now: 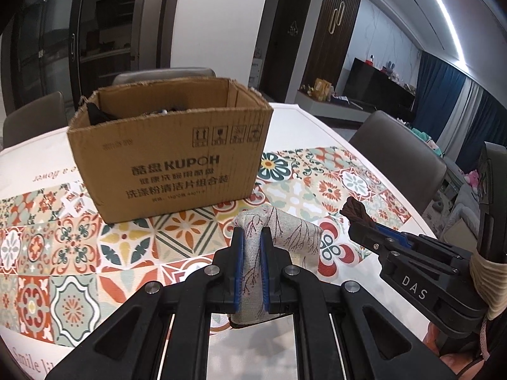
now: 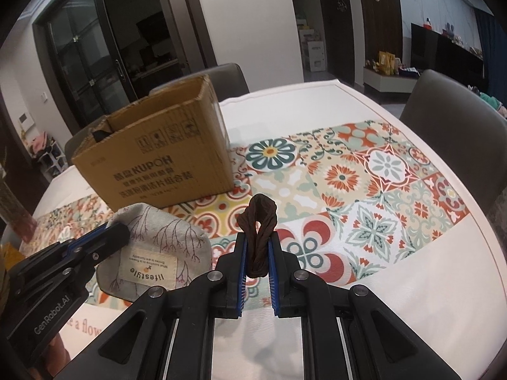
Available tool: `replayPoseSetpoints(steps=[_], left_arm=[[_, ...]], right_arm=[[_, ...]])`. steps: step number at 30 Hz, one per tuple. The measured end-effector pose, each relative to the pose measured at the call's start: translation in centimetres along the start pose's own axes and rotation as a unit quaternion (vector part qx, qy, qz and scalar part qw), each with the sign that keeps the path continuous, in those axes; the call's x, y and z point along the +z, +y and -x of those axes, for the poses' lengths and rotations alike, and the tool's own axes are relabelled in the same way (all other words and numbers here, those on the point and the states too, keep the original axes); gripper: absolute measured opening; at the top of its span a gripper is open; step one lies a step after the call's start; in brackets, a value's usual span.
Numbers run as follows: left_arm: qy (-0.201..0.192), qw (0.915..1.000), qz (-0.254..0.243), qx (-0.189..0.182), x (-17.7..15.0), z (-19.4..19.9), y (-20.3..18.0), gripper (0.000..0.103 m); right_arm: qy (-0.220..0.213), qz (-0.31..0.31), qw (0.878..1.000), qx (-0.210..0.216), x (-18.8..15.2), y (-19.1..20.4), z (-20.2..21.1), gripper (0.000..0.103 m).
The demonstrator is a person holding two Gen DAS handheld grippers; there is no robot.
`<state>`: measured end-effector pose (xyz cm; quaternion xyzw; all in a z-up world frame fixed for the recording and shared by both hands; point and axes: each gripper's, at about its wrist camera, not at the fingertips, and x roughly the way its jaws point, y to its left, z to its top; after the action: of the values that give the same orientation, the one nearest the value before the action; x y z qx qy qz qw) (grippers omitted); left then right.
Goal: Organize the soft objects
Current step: 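Lift the pouch and hair tie and carry both over the box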
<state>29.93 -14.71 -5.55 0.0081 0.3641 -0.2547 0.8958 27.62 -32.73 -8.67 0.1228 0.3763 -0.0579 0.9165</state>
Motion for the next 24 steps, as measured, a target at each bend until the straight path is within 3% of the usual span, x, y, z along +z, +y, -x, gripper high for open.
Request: replayPoseSetpoints(steps=[24], left_arm=[[-0.093,0.9948,-0.002,0.042,3.5,7.9,3.1,0.011]], right_arm=[[-0.083,0.033,0.995,0.036,3.6,5.8,5.5,0.014]])
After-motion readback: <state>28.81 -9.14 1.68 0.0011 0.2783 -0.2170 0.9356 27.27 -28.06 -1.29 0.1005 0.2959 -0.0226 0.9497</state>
